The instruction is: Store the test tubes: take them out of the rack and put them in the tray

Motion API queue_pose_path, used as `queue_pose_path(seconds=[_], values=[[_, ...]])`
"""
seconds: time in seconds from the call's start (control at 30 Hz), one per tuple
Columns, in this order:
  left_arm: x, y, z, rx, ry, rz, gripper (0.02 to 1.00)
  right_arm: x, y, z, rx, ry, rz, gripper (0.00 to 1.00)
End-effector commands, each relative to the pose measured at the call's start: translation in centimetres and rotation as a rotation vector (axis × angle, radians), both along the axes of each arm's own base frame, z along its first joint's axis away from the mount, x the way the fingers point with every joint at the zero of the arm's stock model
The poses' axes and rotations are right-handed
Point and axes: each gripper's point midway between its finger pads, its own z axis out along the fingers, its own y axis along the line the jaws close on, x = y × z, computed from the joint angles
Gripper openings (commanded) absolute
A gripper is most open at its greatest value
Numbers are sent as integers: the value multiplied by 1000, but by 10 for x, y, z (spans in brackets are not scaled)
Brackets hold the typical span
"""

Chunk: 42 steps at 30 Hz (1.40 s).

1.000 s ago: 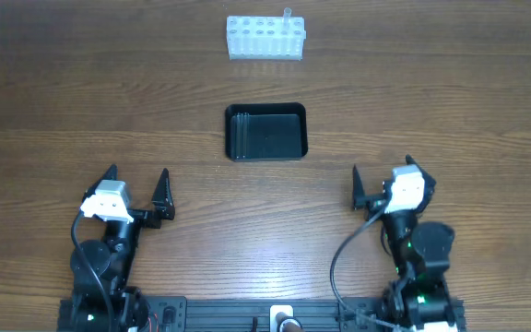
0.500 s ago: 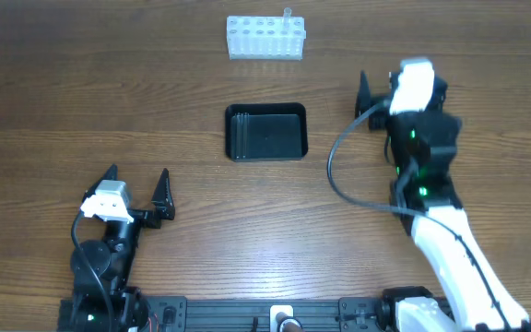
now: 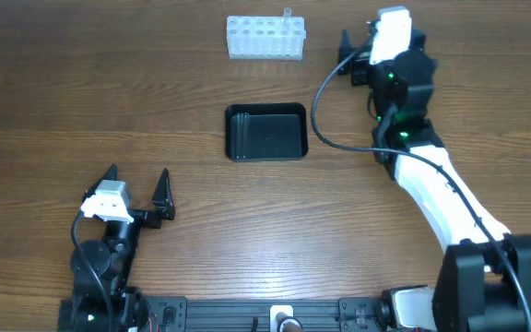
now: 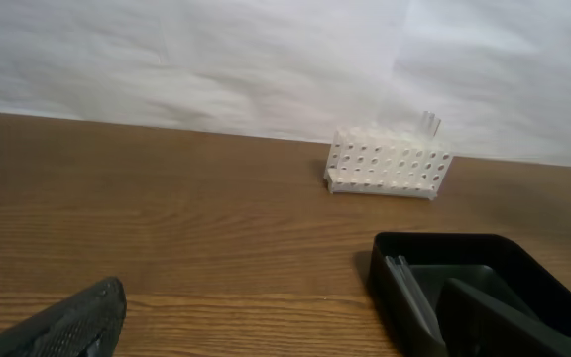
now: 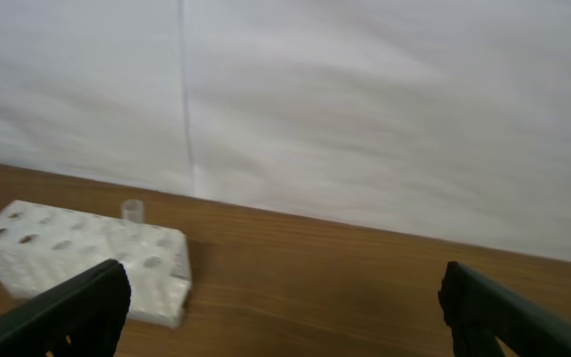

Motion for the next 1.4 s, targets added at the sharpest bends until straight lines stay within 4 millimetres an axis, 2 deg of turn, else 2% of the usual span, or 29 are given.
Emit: queue_pose_path(seconds=[0.03, 0.2, 0.33, 0.47, 0.67, 1.07, 1.2, 1.4], values=[[0, -1, -1, 14, -1, -6, 998, 16, 28, -1, 41, 2, 37, 991], [0, -1, -1, 14, -1, -6, 998, 32, 58, -11, 45, 19, 70, 991], [0, -1, -1, 14, -2, -6, 998, 46, 78, -21, 66, 24, 33, 991], [0, -1, -1, 14, -1, -6, 998, 51, 100, -35, 85, 37, 7, 991], [0, -1, -1, 14, -2, -6, 996, 55, 115, -44, 136, -15, -51, 989], [0, -1, -1, 14, -2, -6, 998, 64, 113, -77, 143, -103, -213, 991], [0, -1, -1, 14, -2, -6, 998, 70, 105, -85, 180, -115, -296, 993], [0, -1, -1, 14, -2, -6, 998, 85, 111, -87, 186, -129, -308, 993]])
